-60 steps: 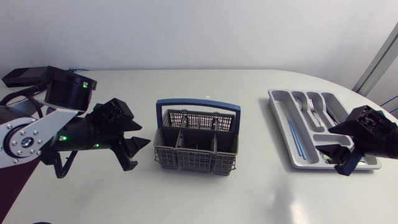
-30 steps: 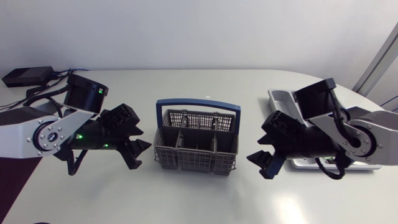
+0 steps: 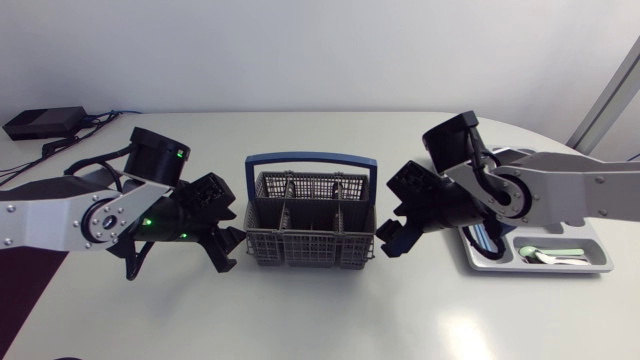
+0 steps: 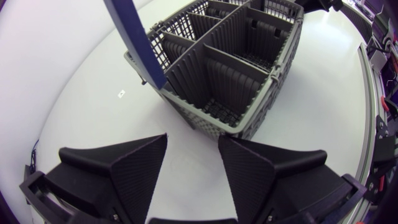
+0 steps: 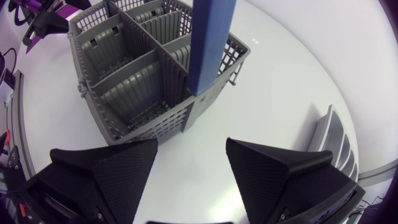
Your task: Unload the cutlery basket into the drawer organizer.
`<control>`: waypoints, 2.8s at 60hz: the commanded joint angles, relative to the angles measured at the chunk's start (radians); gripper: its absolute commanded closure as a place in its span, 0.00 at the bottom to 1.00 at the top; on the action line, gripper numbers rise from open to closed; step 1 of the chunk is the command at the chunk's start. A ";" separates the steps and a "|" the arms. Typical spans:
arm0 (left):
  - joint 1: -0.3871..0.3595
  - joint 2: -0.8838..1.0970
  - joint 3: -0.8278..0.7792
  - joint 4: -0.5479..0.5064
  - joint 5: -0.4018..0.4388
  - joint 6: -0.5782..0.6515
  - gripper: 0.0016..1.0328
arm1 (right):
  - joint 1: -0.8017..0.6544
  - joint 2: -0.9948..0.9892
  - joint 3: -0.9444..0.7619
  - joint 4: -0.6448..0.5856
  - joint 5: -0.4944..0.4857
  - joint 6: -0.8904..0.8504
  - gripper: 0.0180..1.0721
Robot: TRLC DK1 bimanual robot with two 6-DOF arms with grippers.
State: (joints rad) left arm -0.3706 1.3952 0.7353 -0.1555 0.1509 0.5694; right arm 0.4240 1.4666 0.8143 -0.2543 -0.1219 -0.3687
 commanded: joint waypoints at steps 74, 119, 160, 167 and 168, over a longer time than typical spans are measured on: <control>0.001 0.088 0.119 0.027 0.021 -0.005 0.42 | 0.053 0.104 0.091 0.084 0.059 0.056 0.24; 0.059 -0.044 0.055 0.014 0.018 -0.006 0.38 | 0.033 -0.051 -0.030 0.124 0.223 0.047 0.15; 0.206 -0.320 0.006 -0.001 -0.013 -0.186 0.04 | -0.211 -0.397 -0.159 0.109 0.231 0.014 0.05; 0.251 -0.355 -0.007 -0.016 -0.014 -0.212 0.04 | -0.234 -0.479 -0.185 0.089 0.226 0.001 0.05; 0.260 -0.355 -0.007 -0.016 -0.014 -0.212 0.04 | -0.237 -0.488 -0.187 0.084 0.226 0.001 0.05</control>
State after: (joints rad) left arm -0.1448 1.0595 0.7620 -0.1638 0.1440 0.3916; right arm 0.1970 1.0210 0.6601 -0.1558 0.1051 -0.3496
